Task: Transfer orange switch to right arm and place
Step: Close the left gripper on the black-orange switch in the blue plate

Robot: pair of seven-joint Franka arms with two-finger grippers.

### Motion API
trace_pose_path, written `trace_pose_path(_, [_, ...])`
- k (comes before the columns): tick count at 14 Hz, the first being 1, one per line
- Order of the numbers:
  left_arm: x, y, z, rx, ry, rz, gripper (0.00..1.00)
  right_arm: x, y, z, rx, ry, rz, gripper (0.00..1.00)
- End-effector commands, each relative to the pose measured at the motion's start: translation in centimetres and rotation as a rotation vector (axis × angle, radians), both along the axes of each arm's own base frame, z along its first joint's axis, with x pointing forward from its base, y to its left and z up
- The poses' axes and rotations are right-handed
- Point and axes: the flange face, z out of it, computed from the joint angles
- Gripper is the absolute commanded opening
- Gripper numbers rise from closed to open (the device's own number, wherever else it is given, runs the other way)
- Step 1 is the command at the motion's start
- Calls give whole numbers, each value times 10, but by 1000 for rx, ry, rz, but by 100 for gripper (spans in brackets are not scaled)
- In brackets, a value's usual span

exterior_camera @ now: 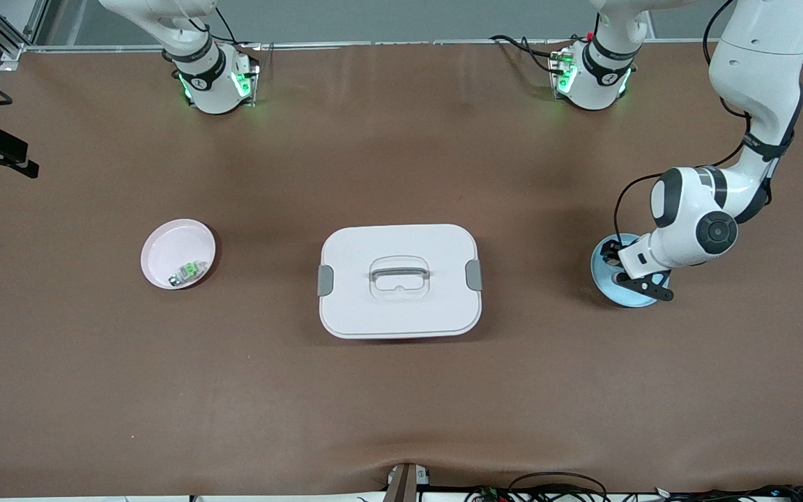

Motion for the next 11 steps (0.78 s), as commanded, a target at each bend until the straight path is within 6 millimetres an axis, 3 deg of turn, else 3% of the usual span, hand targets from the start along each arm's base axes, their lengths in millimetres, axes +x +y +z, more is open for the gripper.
trace_pose_path(1, [0,1,0,-9,-11,-10,40,-3,-1,2,-1,-6,8,100])
trace_pose_path(7, [5,2,22,-3,-19,3,40,-3,-1,2,-1,-6,8,100])
trace_pose_path(11, [23,1,76,-30,79,53,40,-3,-1,2,-1,-7,8,100])
